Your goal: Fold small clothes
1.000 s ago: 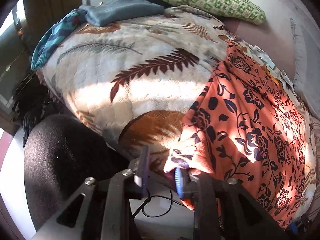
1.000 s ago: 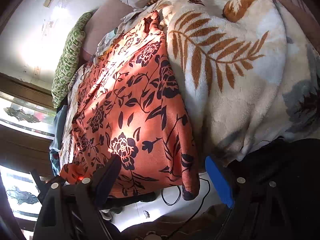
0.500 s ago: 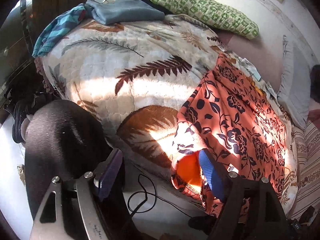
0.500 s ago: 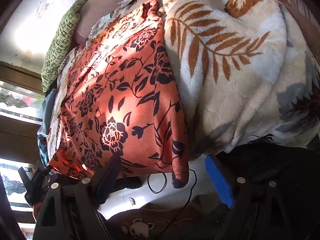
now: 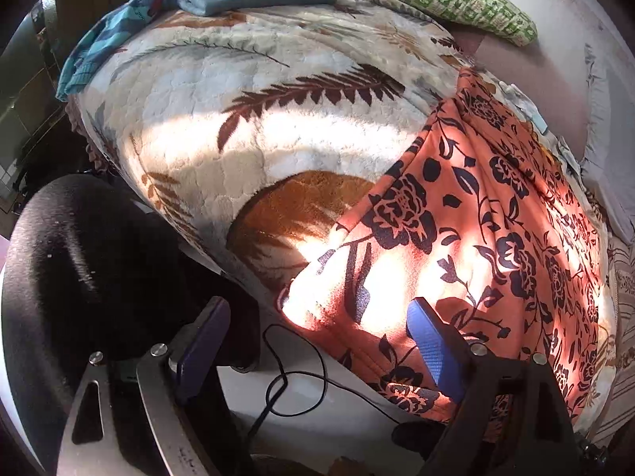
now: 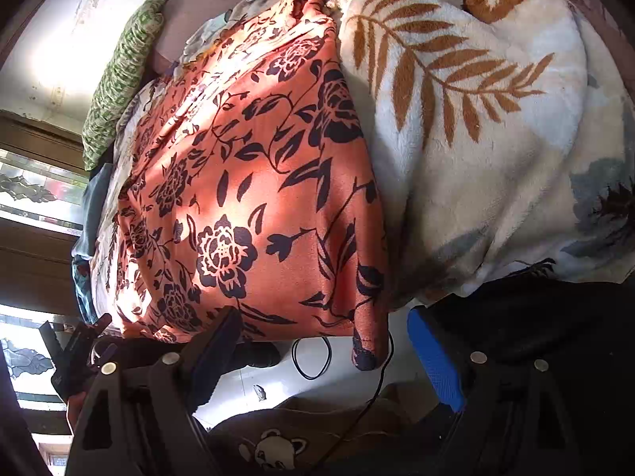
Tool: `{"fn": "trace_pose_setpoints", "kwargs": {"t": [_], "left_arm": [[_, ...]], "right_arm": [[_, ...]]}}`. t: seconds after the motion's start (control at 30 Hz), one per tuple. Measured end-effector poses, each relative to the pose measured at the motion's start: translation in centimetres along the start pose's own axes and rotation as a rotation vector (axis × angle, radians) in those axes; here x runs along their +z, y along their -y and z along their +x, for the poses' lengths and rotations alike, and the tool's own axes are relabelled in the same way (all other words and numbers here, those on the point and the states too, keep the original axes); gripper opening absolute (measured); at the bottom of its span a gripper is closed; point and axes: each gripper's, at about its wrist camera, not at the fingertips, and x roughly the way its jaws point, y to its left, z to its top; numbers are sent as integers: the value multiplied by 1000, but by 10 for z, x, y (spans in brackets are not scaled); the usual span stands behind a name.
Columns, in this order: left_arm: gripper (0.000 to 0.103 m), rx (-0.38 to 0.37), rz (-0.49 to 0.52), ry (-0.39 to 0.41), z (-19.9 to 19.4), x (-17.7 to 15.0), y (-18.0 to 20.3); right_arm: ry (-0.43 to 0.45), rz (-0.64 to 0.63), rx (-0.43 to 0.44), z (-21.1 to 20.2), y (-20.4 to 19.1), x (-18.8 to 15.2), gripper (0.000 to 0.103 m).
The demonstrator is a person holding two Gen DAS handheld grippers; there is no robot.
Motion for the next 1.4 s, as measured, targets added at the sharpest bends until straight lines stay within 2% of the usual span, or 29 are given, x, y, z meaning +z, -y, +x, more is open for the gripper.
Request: {"fn": "trace_pose_setpoints", "kwargs": {"t": [0.07,0.1,0.13,0.17,0.23,0.3,0.33,0.47,0.57,0.63,0.67,0.7,0.73,0.77,0.8,0.83,0.87,0.9,0.93,1.0,1.1,1.17,1.27,1.4], "left_arm": [[89,-39,-8,-15,7,1,4],[65,-76,0,-22,10,3,7],[19,-87,19,-53,15,5,11],[6,-102,23,-79,19,6,12],[7,-130,20,-83,20,7,11],[7,-144,30,-56,12,8,12],[7,-146,39,-38,8,9,13],[7,-155,52,-8,-1,12,14],[7,-152,45,-34,6,14,14],[11,-123,33,-38,11,13,12],[18,-100,33,-38,13,12,13],[39,-83,36,-42,15,11,13],[63,-75,32,-47,16,10,13],[69,-74,21,-50,17,10,12],[69,-78,14,-48,17,10,10],[55,-86,22,-47,17,10,10],[32,-101,42,-46,17,11,11],[7,-115,66,-52,16,12,14],[7,-135,72,-41,12,12,16],[6,-161,98,3,-3,14,20],[6,-241,118,62,-31,27,28],[6,-298,126,109,-52,43,35],[6,-363,149,186,-76,83,58],[7,-419,166,254,-77,151,101]], "right_arm": [[-13,2,-5,3,2,1,88],[-18,1,1,4,3,2,88],[-21,4,8,5,4,3,88],[-22,11,14,6,6,4,88],[-20,15,26,8,9,7,87],[-42,17,50,14,11,9,48],[-56,21,40,18,11,10,19],[-61,12,21,21,11,9,15],[-32,10,12,12,11,10,15],[-30,3,-78,11,13,11,18],[-45,6,-105,13,15,12,27],[-54,12,-106,15,17,12,52],[-59,19,-103,16,18,12,69],[-55,19,-100,17,18,13,77],[-56,13,-94,18,17,14,77],[-59,12,-85,21,17,15,75],[-64,14,-68,23,18,16,60],[-78,17,-55,26,18,16,22],[-89,11,-44,27,17,16,14],[-83,-17,-20,22,10,14,7],[-49,-5,106,1,0,15,7],[-9,11,221,-17,-8,21,7],[73,37,375,-43,-21,50,7],[179,54,500,-65,-40,115,7]]}}
